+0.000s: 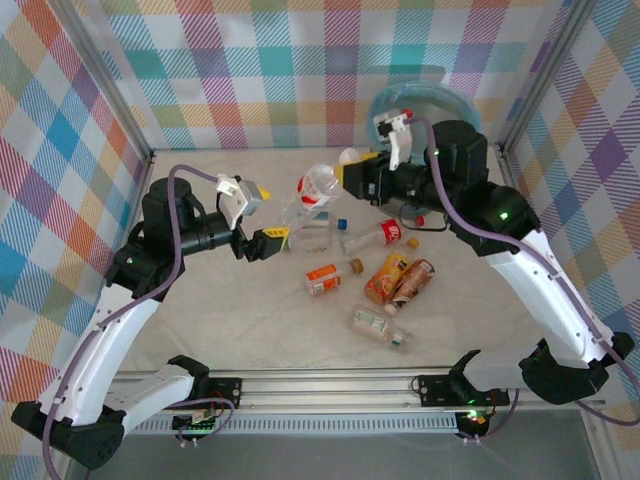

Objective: Put the plastic bottles in the bin

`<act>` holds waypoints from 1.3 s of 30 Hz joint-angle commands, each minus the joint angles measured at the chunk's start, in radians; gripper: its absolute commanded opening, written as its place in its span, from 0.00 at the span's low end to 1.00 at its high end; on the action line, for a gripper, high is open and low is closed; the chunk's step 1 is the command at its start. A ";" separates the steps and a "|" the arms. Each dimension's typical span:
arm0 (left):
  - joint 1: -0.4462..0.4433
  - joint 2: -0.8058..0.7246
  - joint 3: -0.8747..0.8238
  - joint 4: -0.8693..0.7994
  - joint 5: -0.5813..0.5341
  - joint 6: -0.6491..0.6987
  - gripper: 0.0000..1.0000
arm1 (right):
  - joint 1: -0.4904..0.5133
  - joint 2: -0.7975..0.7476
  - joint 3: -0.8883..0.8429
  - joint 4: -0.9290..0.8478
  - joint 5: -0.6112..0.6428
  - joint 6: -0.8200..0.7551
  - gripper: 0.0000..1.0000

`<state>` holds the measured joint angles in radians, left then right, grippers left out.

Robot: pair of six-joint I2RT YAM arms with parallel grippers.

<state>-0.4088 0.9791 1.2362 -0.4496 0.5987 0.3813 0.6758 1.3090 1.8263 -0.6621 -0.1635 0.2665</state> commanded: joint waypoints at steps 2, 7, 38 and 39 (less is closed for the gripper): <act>-0.007 0.018 0.083 0.070 -0.048 -0.050 0.85 | -0.075 0.026 0.113 -0.066 0.078 -0.074 0.11; -0.008 0.073 0.140 0.094 -0.077 -0.093 0.85 | -0.152 0.100 0.272 -0.130 0.257 -0.173 0.10; -0.099 0.299 0.195 0.202 -0.045 -0.183 0.82 | -0.347 0.801 0.661 -0.261 0.605 -0.202 0.07; -0.099 0.300 0.191 0.201 -0.045 -0.182 0.82 | -0.356 0.804 0.637 -0.241 0.585 -0.193 0.07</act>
<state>-0.4973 1.2774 1.4433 -0.2836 0.5308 0.1982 0.3485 2.1040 2.4969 -0.9470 0.5144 -0.0036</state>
